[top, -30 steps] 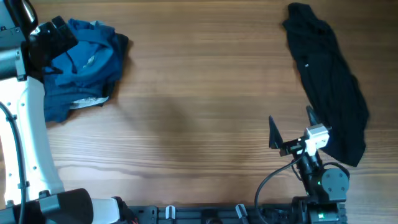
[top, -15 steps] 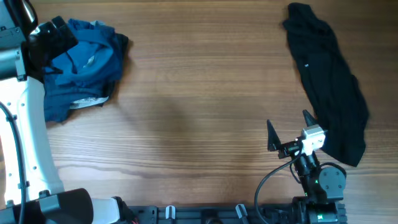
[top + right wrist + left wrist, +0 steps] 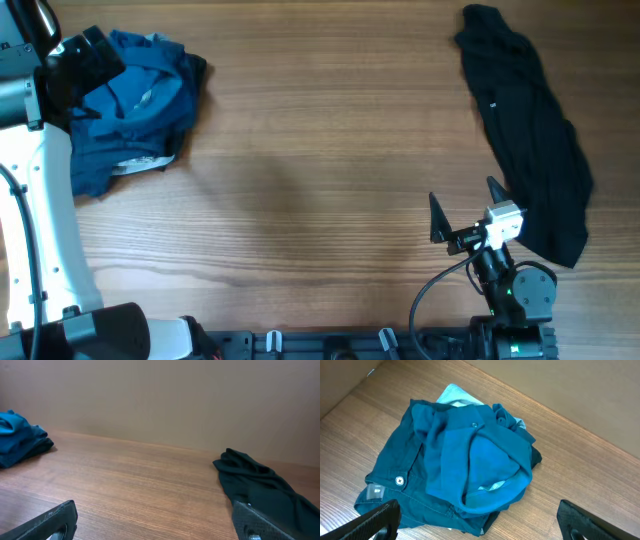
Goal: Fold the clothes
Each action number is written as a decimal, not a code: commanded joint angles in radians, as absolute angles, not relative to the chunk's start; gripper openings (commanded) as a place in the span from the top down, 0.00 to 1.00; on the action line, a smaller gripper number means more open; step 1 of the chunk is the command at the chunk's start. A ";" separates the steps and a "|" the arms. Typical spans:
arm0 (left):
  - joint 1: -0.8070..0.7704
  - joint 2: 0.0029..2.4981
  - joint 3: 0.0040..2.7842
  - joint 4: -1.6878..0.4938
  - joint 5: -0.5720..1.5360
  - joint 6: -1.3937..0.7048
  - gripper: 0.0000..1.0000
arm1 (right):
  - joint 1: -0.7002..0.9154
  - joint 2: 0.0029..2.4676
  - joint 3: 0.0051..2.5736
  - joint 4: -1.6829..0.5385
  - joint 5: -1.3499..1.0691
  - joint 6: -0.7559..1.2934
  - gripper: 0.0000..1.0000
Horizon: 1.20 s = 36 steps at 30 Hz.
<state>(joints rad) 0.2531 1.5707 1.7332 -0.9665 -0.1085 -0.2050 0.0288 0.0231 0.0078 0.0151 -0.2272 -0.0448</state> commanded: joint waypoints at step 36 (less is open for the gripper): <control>0.065 0.002 0.006 -0.063 0.157 -0.244 0.00 | 0.025 0.030 0.005 0.018 -0.226 -0.026 0.00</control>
